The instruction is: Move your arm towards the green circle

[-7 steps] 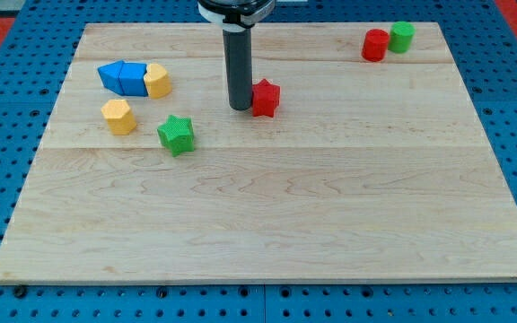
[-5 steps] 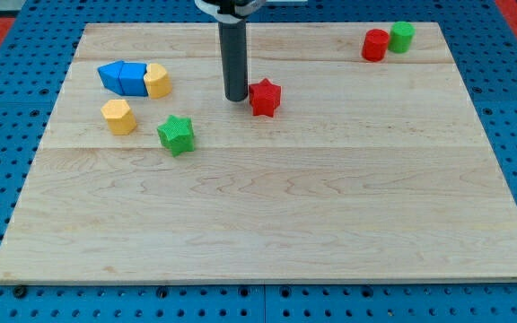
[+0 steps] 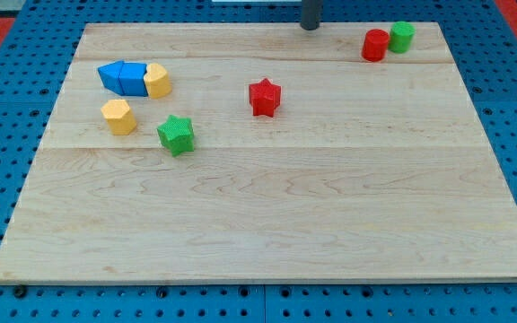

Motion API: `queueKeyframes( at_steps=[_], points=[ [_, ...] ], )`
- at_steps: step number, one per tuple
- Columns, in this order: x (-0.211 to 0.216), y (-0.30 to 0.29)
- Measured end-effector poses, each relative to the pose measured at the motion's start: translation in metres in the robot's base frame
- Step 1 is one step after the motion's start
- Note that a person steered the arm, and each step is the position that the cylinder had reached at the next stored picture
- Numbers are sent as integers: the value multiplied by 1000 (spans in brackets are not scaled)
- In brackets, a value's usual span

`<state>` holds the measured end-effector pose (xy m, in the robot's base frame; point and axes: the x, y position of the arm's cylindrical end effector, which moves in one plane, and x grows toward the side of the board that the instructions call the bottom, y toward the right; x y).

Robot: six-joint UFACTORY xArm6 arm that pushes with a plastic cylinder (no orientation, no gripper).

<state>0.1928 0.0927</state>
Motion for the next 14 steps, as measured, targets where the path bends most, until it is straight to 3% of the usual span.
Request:
queueKeyframes(
  at_steps=[4,8,10,14],
  points=[
    [-1,84],
    [-2,112],
    [-1,252],
    [29,233]
  ],
)
